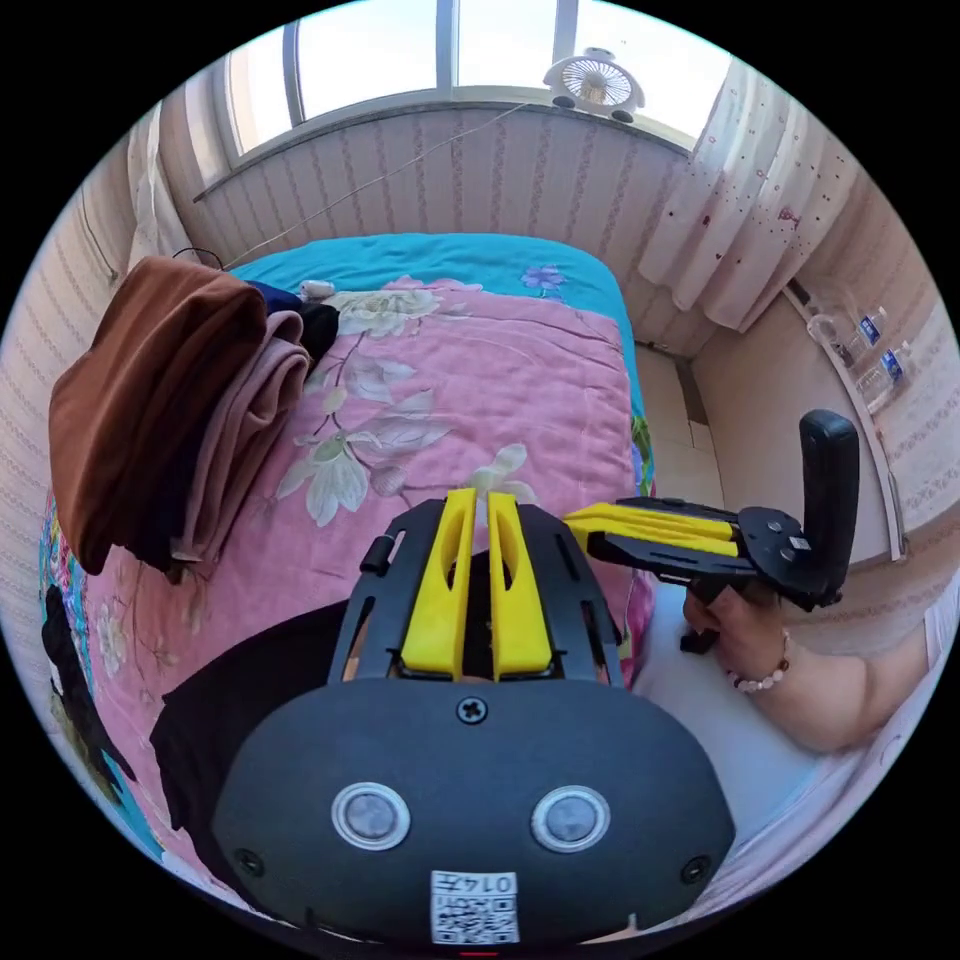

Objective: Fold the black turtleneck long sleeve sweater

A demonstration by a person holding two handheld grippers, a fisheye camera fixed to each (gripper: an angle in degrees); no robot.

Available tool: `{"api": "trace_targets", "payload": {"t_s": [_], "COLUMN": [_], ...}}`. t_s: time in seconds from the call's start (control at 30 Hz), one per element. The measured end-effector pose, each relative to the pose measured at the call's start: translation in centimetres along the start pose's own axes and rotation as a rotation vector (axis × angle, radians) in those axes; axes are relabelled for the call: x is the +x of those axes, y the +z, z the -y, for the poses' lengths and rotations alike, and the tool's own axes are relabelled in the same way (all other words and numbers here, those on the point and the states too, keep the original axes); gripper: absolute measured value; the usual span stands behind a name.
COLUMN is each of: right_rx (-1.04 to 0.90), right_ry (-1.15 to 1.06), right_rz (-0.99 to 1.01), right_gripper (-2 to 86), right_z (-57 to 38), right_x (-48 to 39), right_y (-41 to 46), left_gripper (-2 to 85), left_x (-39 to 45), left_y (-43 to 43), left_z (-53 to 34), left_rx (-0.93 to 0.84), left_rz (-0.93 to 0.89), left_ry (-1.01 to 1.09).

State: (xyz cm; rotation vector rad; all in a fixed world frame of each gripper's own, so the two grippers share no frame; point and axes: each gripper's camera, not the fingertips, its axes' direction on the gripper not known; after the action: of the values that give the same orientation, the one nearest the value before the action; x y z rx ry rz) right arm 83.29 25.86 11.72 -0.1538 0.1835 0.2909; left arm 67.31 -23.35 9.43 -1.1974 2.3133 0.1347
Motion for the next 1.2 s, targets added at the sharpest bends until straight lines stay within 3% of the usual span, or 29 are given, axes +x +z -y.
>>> {"api": "trace_targets", "payload": {"t_s": [0.17, 0.27, 0.43, 0.57, 0.7, 0.87, 1.0, 1.2], "right_rx": [0.009, -0.043, 0.049, 0.015, 0.012, 0.066, 0.035, -0.01], "right_ry": [0.03, 0.026, 0.053, 0.077, 0.101, 0.115, 0.098, 0.086], "right_rz": [0.018, 0.012, -0.018, -0.014, -0.005, 0.058, 0.042, 0.034], "right_gripper": [2.5, 0.0, -0.7, -0.6, 0.0, 4.8, 1.8, -0.7], "right_z": [-0.2, 0.0, -0.5, -0.4, -0.5, -1.2, -1.2, -1.4], "right_x": [0.6, 0.5, 0.9, 1.3, 1.5, 1.7, 0.9, -0.4], "right_y": [-0.6, -0.2, -2.0, -1.6, -1.9, -3.0, -3.0, -2.8], "left_gripper": [4.4, 0.4, -0.9, -1.0, -0.8, -0.3, 1.9, 0.9], "left_x": [-0.1, 0.5, 0.8, 0.9, 2.0, 1.5, 3.6, 5.8], "left_y": [2.6, 3.0, 1.2, 3.7, 3.3, -1.5, -5.1, -0.8], "left_z": [-2.2, -2.4, -1.4, -1.1, -2.4, -4.6, -8.3, -12.4], "left_rx": [-0.099, -0.099, -0.021, -0.109, -0.077, 0.0, 0.078, -0.118], "left_rz": [-0.033, -0.027, -0.003, 0.01, 0.073, 0.05, 0.021, 0.003], "left_ry": [-0.052, -0.018, 0.02, 0.039, 0.112, 0.006, -0.01, -0.037]}}
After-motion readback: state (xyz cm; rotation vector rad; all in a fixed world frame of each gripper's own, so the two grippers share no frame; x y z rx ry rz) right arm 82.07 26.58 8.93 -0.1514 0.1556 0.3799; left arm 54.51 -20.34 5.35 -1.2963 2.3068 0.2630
